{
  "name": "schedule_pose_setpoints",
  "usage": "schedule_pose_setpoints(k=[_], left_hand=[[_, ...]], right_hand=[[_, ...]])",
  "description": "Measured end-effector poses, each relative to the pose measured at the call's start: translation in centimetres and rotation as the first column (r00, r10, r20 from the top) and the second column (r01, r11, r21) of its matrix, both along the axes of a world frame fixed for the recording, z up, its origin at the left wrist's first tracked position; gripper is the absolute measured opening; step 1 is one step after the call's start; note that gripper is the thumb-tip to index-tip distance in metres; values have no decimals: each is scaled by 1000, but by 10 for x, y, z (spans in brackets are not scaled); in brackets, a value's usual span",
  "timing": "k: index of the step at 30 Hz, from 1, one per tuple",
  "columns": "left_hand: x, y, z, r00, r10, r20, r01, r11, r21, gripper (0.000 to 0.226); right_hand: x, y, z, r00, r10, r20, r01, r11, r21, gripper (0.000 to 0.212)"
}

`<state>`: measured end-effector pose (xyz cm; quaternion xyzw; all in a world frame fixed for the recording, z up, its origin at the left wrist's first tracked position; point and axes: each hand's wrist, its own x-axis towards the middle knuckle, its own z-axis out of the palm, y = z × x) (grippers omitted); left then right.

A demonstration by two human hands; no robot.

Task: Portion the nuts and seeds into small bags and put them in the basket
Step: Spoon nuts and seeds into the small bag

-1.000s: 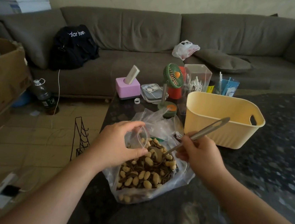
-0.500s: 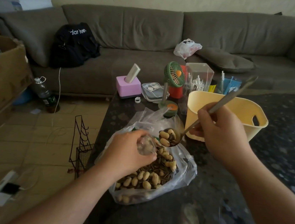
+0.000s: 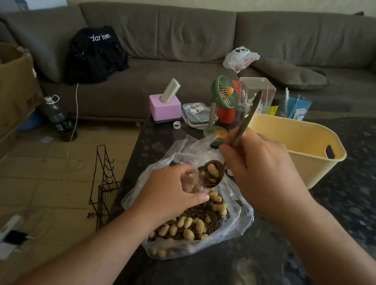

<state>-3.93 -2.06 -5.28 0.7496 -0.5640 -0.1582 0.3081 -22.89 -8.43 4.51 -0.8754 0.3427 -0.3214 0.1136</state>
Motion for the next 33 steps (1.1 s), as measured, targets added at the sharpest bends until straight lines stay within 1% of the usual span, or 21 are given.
schedule_pose_setpoints(k=[4,8,10,15,18,20,21,23,26,28,30,33], left_hand=[[-1,-1,0,1000,2,-20,-2,1000,-10,80],[-2,-2,-1,995,22,-94,-27,999,-46,78],[-4,-2,-2,993,30,-111,-36,998,-52,76],[-10,-5,-8,994,54,-96,-63,993,-98,79],[-13,-5,-6,997,51,-65,-58,992,-109,73],[-16,-3,-3,999,44,-17,-45,992,-118,69],[-17,-3,-2,999,49,7,-47,991,-124,70],[-17,-2,0,998,63,29,-58,989,-136,80],[-16,-1,3,997,72,-13,-73,987,-140,101],[-16,0,5,997,72,-30,-75,988,-137,111],[-16,-1,5,997,77,-15,-78,988,-136,118],[-17,-2,3,998,63,22,-59,988,-143,123]], right_hand=[[2,1,-2,1000,16,-5,-16,1000,16,19],[2,1,-4,1000,14,23,-15,999,45,8],[1,2,-4,999,14,46,-17,998,57,7],[0,1,-7,995,-20,102,11,996,91,6],[0,1,-8,994,-28,106,14,992,128,7],[0,1,-8,994,-21,107,8,992,122,6],[0,1,-8,994,-17,104,5,993,115,5],[-1,2,-8,995,-4,97,-3,997,76,6],[-2,5,-7,994,53,94,-49,998,-50,16],[-1,7,-9,993,94,74,-84,988,-130,19],[0,8,-12,993,116,36,-106,975,-196,19],[0,9,-16,989,147,4,-141,957,-252,22]])
